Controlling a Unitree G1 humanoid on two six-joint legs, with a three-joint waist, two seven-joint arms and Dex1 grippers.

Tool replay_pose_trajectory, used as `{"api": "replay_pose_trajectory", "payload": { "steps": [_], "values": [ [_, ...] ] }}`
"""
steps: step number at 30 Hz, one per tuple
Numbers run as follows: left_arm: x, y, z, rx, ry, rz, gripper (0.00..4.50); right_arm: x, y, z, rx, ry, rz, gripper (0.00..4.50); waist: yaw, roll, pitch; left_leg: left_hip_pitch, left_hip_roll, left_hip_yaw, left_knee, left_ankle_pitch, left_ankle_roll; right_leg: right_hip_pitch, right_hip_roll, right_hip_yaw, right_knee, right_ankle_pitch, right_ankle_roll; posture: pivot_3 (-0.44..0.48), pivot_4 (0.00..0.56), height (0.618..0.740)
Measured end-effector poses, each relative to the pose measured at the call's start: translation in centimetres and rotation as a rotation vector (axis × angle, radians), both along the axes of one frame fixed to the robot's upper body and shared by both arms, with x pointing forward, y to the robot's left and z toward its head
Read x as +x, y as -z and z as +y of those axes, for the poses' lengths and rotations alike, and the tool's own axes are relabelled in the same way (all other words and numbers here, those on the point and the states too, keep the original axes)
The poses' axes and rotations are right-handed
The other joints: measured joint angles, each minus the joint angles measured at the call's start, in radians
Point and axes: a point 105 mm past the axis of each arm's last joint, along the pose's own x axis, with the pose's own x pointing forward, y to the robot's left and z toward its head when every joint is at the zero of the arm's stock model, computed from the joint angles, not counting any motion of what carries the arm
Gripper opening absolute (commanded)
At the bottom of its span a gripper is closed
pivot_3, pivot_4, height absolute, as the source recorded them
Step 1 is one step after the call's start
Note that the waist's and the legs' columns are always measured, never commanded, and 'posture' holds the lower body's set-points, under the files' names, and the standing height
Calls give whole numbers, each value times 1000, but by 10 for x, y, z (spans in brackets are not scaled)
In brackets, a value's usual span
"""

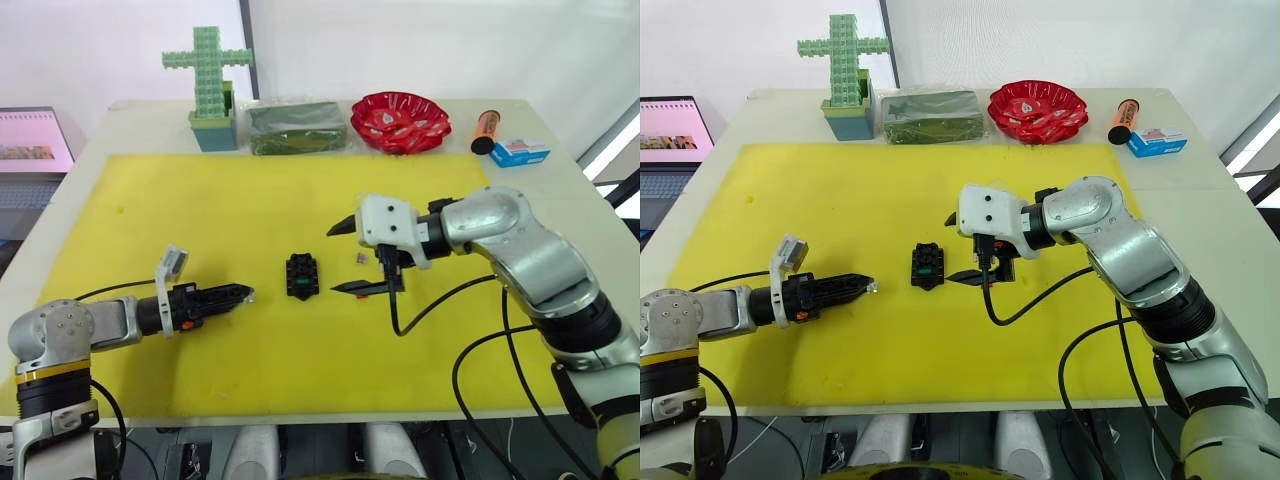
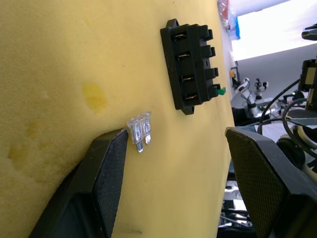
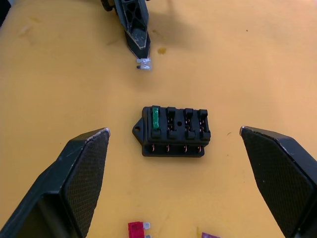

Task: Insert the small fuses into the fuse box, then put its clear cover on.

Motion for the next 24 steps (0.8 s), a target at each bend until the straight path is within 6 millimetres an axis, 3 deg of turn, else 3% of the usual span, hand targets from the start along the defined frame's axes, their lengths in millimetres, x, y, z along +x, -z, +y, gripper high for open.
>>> {"api": "replay_pose_trajectory", "payload": {
  "steps": [3, 5, 10, 19, 24],
  "values": [
    [1, 1, -2, -5, -1, -7, 3301, 0, 0, 0, -1, 1, -1, 4500, 2, 0, 0, 0, 0, 0, 0, 0, 0, 0, 0, 0, 0, 0, 0, 0, 150, 740],
    [2, 2, -4, -8, -4, -14, 2938, 0, 0, 0, -2, 3, -3, 4500, 7, 0, 0, 0, 0, 0, 0, 0, 0, 0, 0, 0, 0, 0, 0, 0, 150, 740],
    [4, 8, -6, 13, -17, -13, 1391, 1, 0, 0, -3, 4, -5, 4500, 15, 0, 0, 0, 0, 0, 0, 0, 0, 0, 0, 0, -1, 0, 0, 0, 150, 740],
    [3, 12, -4, 42, -18, -23, 1391, 1, -2, 0, -6, 6, -15, 4500, 13, 0, 0, 1, 0, 0, 0, 0, 0, 0, 0, 0, -1, 0, 0, 0, 150, 740],
    [2, 13, -4, 54, -14, -27, 172, 1, -4, 2, -1, -1, -21, 4500, 11, 0, 0, 1, 0, 0, -1, 0, 0, 0, 0, 0, -1, 0, 0, 0, 150, 740]
  ]
}}
